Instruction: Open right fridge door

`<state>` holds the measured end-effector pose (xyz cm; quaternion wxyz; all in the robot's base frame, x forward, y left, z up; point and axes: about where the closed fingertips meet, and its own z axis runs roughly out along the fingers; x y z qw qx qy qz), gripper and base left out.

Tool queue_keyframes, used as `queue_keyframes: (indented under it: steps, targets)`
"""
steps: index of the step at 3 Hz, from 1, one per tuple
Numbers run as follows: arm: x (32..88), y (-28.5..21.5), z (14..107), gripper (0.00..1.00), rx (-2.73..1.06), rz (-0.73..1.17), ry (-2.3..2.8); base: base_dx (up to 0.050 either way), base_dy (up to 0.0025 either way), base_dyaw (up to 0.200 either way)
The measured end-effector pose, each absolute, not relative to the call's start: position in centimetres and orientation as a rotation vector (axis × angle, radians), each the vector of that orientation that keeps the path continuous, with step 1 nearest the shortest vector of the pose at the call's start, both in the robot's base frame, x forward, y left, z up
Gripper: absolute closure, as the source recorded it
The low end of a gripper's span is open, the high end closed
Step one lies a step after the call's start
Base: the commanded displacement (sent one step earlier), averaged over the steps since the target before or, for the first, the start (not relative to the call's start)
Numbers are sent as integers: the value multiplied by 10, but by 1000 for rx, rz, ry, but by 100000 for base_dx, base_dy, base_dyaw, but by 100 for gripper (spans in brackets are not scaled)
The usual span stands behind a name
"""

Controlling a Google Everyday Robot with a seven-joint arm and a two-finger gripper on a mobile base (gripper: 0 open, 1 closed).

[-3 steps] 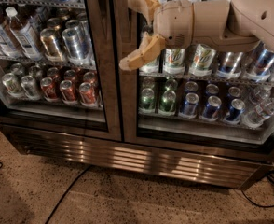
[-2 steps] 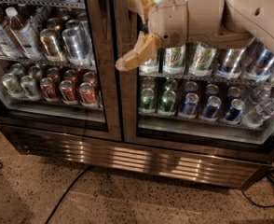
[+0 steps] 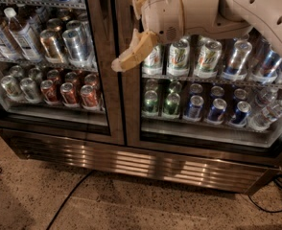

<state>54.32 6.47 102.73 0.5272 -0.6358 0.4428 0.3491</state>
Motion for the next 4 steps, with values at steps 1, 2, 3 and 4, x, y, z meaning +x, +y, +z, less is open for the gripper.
queue_keyframes:
  steps: [1,2,3,4]
  targets:
    - [549,60,1025,34,-1505,846,1071,0,0,0]
    - [551,57,1027,58,-1505,846,1071,0,0,0]
    - [553,56,1028,81,-1505,846,1071,0,0,0]
    - [556,53,1029,100,-1505,846,1071,0,0,0]
